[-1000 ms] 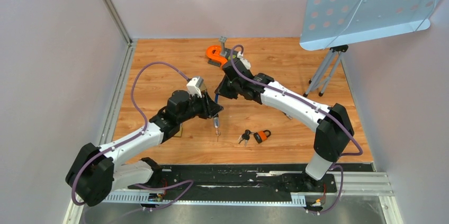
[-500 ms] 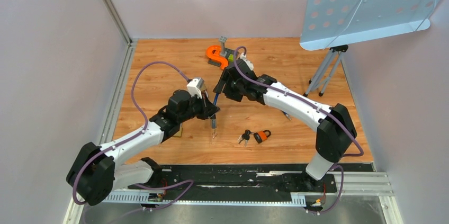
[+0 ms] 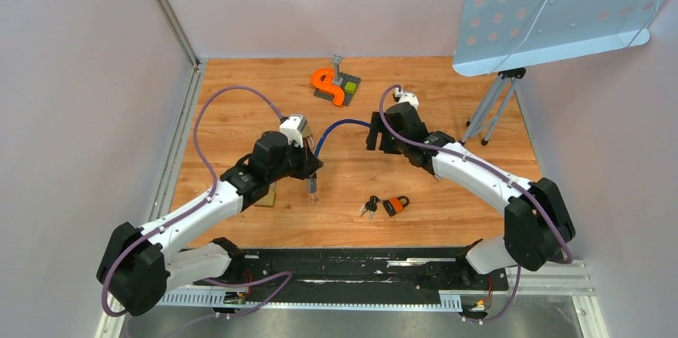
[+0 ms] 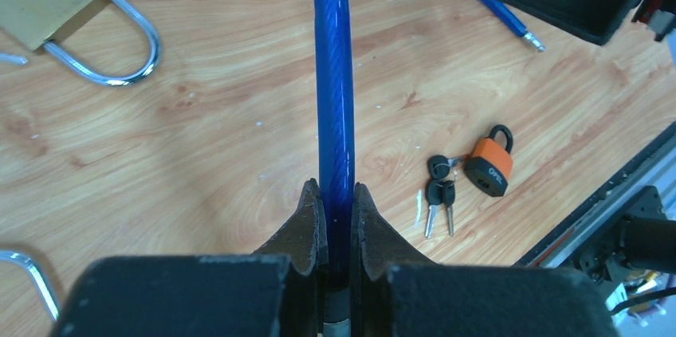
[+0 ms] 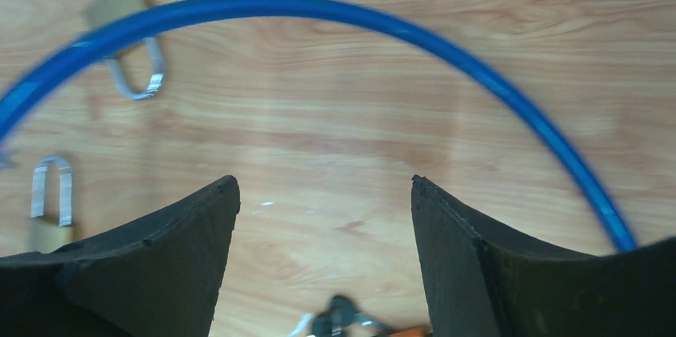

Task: Lock with the key
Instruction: Pick up the lock from the center of the board.

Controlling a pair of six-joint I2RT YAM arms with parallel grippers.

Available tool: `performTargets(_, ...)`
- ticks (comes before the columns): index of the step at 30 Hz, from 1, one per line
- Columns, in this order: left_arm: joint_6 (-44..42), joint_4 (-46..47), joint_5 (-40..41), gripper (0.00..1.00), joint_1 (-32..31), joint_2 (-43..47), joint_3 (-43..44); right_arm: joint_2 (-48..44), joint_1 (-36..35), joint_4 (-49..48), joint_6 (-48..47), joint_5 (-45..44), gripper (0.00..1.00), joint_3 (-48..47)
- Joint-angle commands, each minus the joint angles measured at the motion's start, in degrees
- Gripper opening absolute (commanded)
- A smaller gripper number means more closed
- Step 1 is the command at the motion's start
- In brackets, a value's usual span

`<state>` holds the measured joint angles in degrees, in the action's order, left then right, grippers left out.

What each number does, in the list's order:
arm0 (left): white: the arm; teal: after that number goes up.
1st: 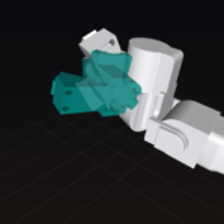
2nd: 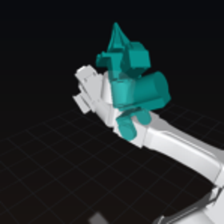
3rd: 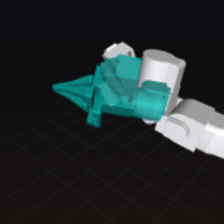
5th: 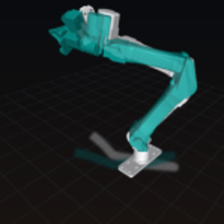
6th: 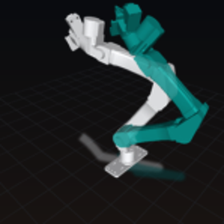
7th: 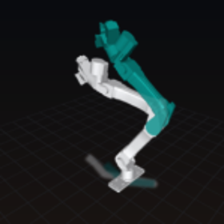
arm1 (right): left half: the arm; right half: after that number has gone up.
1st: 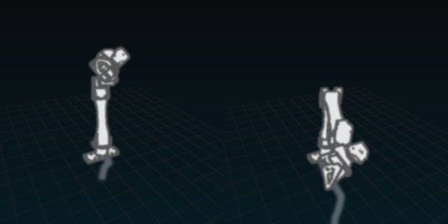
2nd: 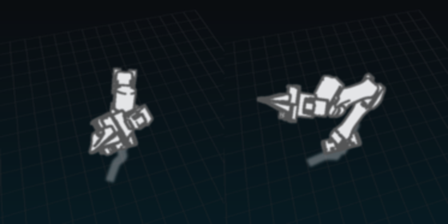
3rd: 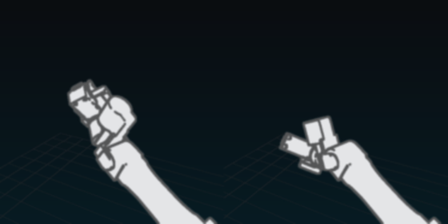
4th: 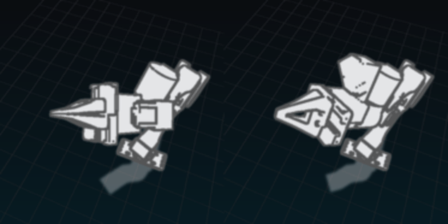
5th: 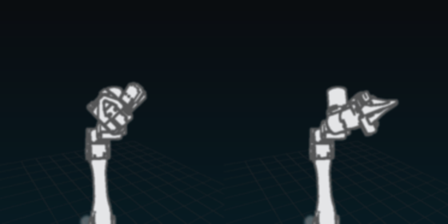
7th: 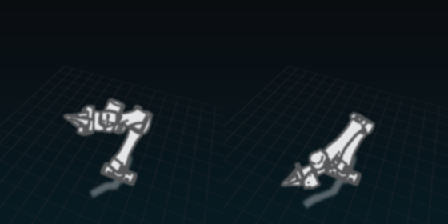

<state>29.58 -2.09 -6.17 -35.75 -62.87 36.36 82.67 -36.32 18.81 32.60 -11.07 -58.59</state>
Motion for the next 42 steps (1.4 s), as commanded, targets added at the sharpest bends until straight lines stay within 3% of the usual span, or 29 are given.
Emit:
performTargets(1,-2.31,-5.44,5.39,0.0,0.06,2.72,4.31,2.65,5.3,-4.79,-13.04,0.83,0.78,1.87)
performTargets(7,-0.31,-13.46,12.69,0.0,0.13,1.37,7.28,13.04,8.98,3.59,-19.16,-0.89,0.78,-4.97)
performTargets(14,0.3,-15.07,16.06,0.0,0.12,-1.93,9.01,21.05,10.98,6.27,-23.47,-3.61,0.76,-9.15)
performTargets(22,-0.89,-14.11,15.45,0.0,0.13,-3.4,9.87,25.34,11.97,9.09,-23.7,1.48,0.69,-11.16)
performTargets(24,-0.93,-13.55,14.63,0.0,0.11,-3.48,9.87,26.77,11.9,10.73,-22.74,1.34,0.63,-12.3)
performTargets(29,-1.17,-12.57,12.91,0.0,0.13,-3.45,9.96,28.76,11.95,13.17,-20.13,3.02,0.38,-13.99)
performTargets(34,-1.43,-11.61,10.92,0.0,0.15,-3.39,10.05,27.86,11.97,13.16,-17.95,5.3,0.03,-13.96)
performTargets(42,-0.7,-7.95,5.96,0.0,0.13,-2.8,9.09,19.93,11.5,8.54,-12.37,7.43,0.0,-12.99)
